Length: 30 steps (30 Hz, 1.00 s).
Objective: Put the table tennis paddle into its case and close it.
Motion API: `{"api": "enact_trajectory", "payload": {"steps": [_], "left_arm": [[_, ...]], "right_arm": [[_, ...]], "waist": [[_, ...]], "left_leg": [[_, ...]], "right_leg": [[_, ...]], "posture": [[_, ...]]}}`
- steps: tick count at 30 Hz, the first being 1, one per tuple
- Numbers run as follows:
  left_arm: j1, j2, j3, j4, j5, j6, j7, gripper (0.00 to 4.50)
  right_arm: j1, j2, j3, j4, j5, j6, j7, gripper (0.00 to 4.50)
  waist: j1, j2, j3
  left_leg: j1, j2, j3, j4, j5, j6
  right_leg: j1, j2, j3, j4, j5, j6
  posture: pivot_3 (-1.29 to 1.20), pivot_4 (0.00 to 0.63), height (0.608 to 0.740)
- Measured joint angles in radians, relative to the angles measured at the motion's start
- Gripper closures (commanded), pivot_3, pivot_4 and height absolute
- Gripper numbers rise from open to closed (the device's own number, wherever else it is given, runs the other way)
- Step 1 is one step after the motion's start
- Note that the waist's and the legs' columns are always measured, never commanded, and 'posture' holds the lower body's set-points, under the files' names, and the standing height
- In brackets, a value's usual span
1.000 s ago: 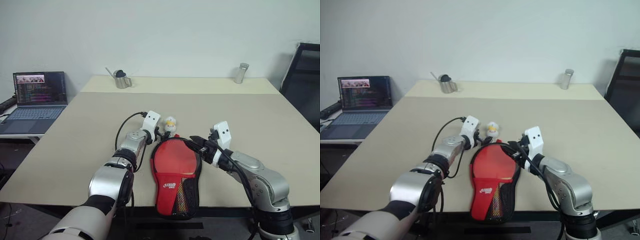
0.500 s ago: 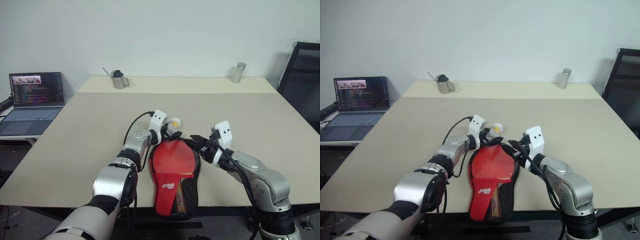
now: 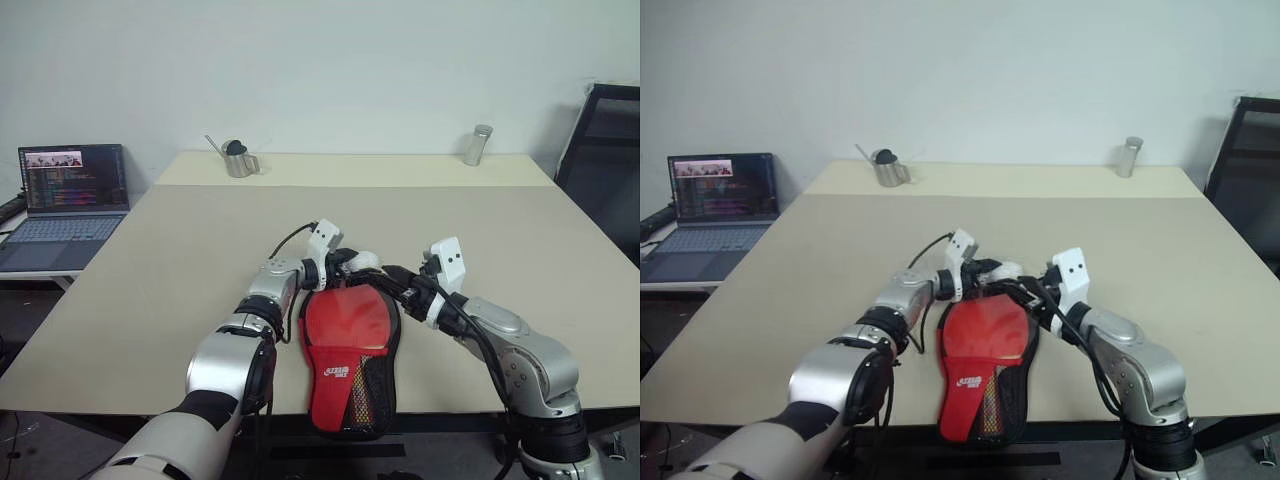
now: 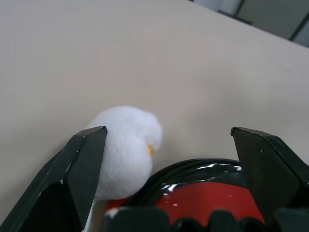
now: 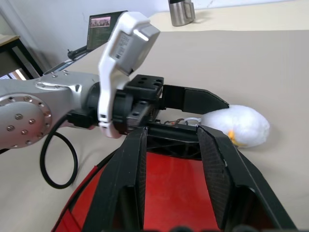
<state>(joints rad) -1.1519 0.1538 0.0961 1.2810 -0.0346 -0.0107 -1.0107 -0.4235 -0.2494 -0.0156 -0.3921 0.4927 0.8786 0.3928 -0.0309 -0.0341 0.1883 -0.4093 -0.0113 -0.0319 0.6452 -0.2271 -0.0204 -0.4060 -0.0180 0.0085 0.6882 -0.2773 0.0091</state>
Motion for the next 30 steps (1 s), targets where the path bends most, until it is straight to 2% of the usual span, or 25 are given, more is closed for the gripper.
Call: {"api": "enact_trajectory", "payload": {"steps": [8,9,11,16,25,30], "left_arm": [[0.001,0.099,-0.025,-0.049,0.011,-0.042,-0.036,0.00],[0.002,0.116,-0.031,-0.058,0.014,-0.057,-0.040,0.00],[0.002,0.141,-0.031,-0.074,0.014,-0.068,-0.051,0.00],[0.033,0.173,-0.031,-0.142,0.000,-0.067,-0.101,0.00],[0.131,0.213,-0.021,-0.242,-0.044,-0.001,-0.114,0.00],[0.227,0.229,-0.025,-0.436,-0.084,0.086,-0.153,0.00]], "right_arm": [[-0.027,-0.030,-0.004,0.015,0.009,-0.007,0.024,2.73],[-0.030,-0.039,-0.010,0.018,0.021,-0.005,0.032,2.34],[-0.038,-0.059,-0.024,0.023,0.041,0.002,0.052,1.87],[-0.067,-0.110,-0.038,0.029,0.065,0.006,0.100,0.06],[-0.078,-0.133,-0.017,0.054,0.075,0.004,0.125,0.02],[-0.124,-0.186,-0.004,0.098,0.057,0.001,0.145,0.02]], "waist": [[-0.002,0.000,0.000],[-0.001,0.000,0.000],[0.001,0.000,0.000],[0.000,0.000,0.000],[0.000,0.000,0.000],[-0.001,0.000,0.000]], "left_leg": [[0.000,0.001,0.000,0.000,0.000,0.000],[0.000,0.000,0.000,0.000,0.000,0.000],[0.000,0.000,0.000,0.000,0.000,0.000],[0.000,0.000,0.000,0.000,0.000,0.000],[0.000,0.001,0.000,0.001,0.000,0.000],[0.000,0.001,0.000,0.000,0.000,0.000]], "right_leg": [[0.000,0.000,0.000,0.000,0.000,0.000],[0.000,0.000,0.000,0.000,0.000,0.000],[0.000,0.000,0.000,0.000,0.000,0.000],[0.000,0.000,0.000,0.000,0.000,0.000],[0.000,0.000,0.000,0.001,0.000,0.000],[0.000,0.000,0.001,0.001,0.000,0.000]], "posture": [[0.00,0.150,0.740],[0.00,0.150,0.740],[0.00,0.150,0.740],[0.00,0.150,0.740],[0.00,0.150,0.740],[0.00,0.150,0.740]]}}
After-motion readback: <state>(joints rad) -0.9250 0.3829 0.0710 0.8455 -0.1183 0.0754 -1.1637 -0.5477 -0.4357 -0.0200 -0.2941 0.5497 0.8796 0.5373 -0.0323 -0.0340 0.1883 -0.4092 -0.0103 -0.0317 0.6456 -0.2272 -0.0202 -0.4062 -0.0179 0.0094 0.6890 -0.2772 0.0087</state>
